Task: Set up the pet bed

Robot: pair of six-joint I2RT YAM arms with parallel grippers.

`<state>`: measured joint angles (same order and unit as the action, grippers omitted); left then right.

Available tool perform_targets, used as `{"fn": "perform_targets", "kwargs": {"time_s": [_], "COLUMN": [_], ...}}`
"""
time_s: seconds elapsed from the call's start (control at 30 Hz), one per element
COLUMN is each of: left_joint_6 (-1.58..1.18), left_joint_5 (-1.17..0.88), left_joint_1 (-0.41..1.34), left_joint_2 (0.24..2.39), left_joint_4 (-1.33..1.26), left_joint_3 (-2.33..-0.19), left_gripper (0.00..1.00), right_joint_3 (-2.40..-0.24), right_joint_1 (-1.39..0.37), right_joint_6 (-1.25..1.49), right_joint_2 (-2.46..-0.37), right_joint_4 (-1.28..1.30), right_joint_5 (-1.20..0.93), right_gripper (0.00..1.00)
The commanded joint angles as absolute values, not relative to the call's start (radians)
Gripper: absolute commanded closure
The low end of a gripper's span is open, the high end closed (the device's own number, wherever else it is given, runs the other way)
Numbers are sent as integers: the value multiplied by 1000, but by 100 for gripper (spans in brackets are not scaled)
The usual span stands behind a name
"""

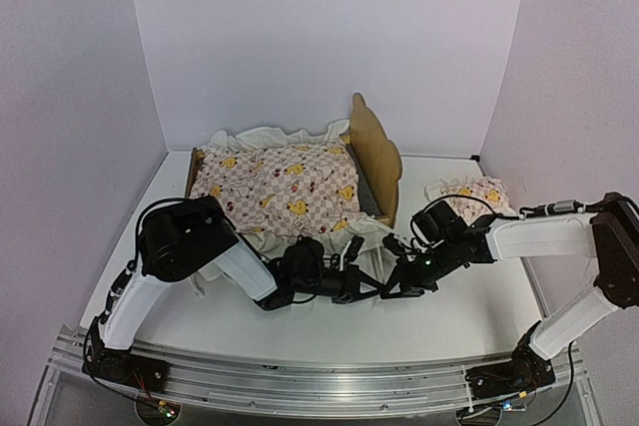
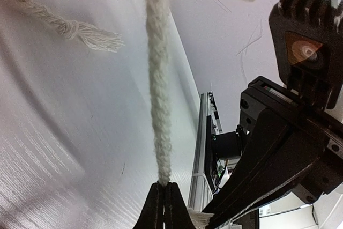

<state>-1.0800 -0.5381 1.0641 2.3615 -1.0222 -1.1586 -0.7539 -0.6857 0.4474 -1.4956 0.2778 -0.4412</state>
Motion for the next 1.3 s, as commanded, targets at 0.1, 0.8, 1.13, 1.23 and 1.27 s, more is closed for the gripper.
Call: {"fn": "perform_targets", "kwargs": {"time_s": [0.1, 0.8, 1.13, 1.23, 1.27], "left_joint_6": [-1017, -654, -618, -604, -593], "left_joint_5": [-568, -577, -580, -582, -588], "left_joint_1": [1053, 1002, 984, 977, 973], "left_joint_2": [2331, 2197, 2179, 2177, 2176], "left_joint_4": [-1042, -983, -974, -974, -974], "left_joint_3": [-1124, -1048, -1044, -1046, -1049], "left_gripper": [100, 100, 100, 100, 100], "right_joint_3": [-839, -833, -815, -775, -761], "right_joint_1": [-671, -555, -554, -557, -563], "right_joint_6": [365, -103, -51, 6, 31], "right_joint_2": [-1452, -1694, -1763, -1694, -1653], "right_joint_4": [471, 118, 109, 189, 223], "right_joint_5": [-314, -22, -86, -112, -113], "right_gripper": [85, 38, 92, 100, 100]}}
